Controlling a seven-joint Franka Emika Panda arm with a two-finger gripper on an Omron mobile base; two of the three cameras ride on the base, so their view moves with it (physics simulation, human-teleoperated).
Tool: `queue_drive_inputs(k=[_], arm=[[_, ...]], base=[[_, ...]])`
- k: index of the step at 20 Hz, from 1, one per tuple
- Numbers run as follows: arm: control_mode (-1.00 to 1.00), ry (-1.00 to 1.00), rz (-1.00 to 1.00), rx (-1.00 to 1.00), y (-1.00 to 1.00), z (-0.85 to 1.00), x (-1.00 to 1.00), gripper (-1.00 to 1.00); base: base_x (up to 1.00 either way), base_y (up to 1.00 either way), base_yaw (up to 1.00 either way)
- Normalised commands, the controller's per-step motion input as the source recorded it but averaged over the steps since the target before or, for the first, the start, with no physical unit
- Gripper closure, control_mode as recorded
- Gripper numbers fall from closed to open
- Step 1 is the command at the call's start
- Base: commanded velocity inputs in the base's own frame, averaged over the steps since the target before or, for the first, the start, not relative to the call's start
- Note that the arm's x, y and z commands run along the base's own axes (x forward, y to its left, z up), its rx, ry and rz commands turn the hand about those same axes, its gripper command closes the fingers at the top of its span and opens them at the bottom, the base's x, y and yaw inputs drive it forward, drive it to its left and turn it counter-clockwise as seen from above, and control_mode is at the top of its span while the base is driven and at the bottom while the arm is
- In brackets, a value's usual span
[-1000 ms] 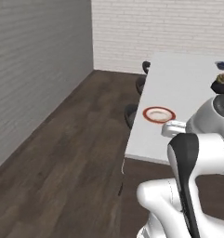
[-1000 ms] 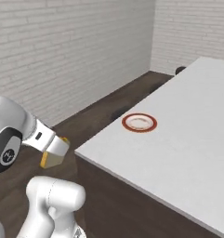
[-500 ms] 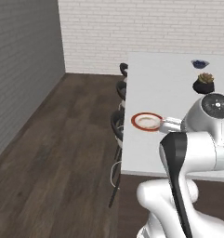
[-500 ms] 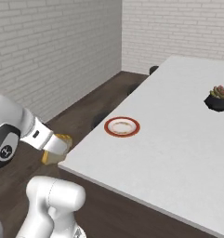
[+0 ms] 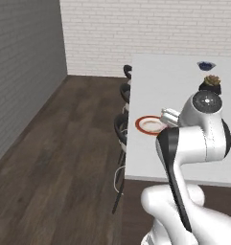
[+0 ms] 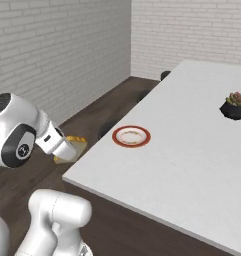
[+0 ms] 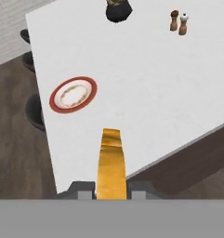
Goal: Start the toaster. Once the lever pops up, take the bread to the plate on the dining counter.
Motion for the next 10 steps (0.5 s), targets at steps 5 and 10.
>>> queue_drive_inputs(k=[5,10], arm=[[-1.00,0.00,0.04,0.23,-0.46,0.00,0.54,1.00],[-1.00,-0.05,0.17,0.28,-0.52,0.00,0.39,1.00]], base=[[0.00,0.00,0.00],[0.00,0.00,0.00]])
